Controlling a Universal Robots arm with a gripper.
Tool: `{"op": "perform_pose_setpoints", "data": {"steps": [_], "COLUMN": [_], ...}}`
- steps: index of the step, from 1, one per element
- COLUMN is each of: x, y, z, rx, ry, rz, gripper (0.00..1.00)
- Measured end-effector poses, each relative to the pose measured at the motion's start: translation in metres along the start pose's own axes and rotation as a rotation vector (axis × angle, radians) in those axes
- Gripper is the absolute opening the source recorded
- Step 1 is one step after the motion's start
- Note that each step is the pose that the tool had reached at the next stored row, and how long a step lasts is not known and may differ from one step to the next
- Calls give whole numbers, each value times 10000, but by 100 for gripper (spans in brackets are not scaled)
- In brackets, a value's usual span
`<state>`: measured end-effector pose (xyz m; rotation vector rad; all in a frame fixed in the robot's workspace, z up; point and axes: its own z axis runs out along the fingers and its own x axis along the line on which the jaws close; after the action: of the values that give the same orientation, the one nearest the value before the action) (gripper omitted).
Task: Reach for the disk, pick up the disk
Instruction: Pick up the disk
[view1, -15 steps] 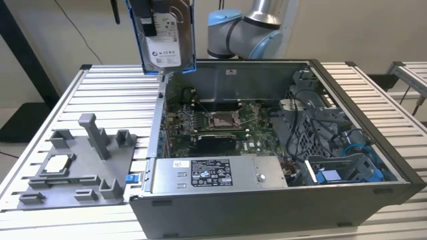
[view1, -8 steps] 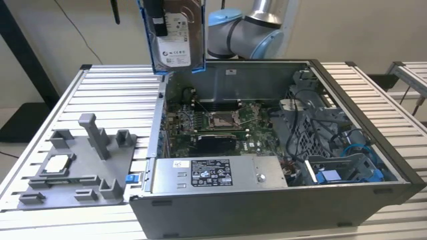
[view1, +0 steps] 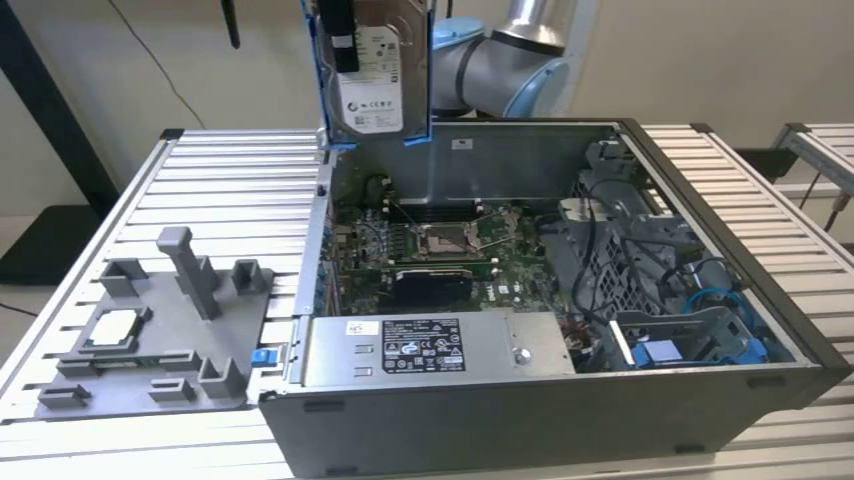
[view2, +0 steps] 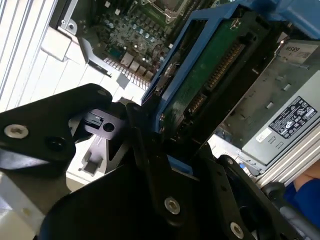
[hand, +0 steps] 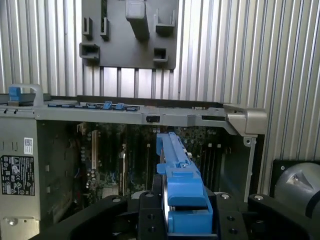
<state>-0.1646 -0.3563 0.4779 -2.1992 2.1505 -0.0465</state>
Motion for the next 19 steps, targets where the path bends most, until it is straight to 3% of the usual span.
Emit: {"op": "perform_pose_setpoints", "data": {"steps": [19], "x": [13], "y": [-549], "z": [37], "rx": [-1], "ry": [0], "rz": [-1], "gripper": [0]}}
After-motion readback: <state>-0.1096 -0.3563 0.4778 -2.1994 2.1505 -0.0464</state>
